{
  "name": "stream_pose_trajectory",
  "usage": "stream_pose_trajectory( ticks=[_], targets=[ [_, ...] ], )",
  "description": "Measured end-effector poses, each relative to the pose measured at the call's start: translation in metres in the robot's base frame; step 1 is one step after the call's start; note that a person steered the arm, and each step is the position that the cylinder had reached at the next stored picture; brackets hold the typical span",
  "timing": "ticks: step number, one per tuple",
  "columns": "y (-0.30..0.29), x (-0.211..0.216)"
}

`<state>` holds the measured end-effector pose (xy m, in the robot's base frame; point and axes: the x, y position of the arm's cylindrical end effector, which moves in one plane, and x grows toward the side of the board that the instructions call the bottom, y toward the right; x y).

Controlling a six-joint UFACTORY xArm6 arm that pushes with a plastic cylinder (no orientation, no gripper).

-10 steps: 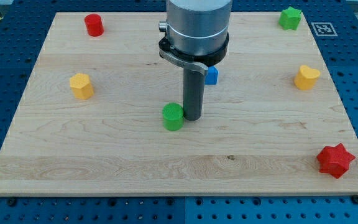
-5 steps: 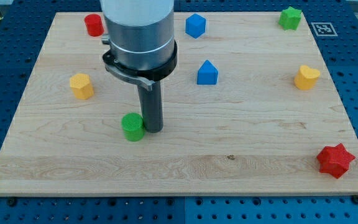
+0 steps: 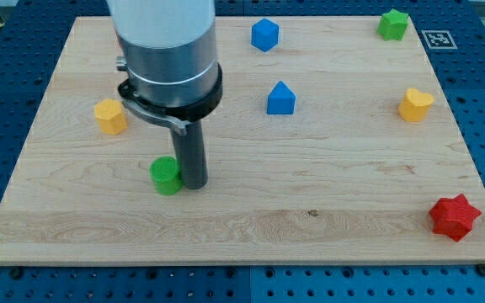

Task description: Slide the green circle to the bottom left

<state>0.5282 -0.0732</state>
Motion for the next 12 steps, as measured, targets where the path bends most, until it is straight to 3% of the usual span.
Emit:
stream_pose_trajectory(
  ticks=[6, 12],
  targets=[
    [-0.063, -0.025],
    [-0.089, -0.006]
  ],
)
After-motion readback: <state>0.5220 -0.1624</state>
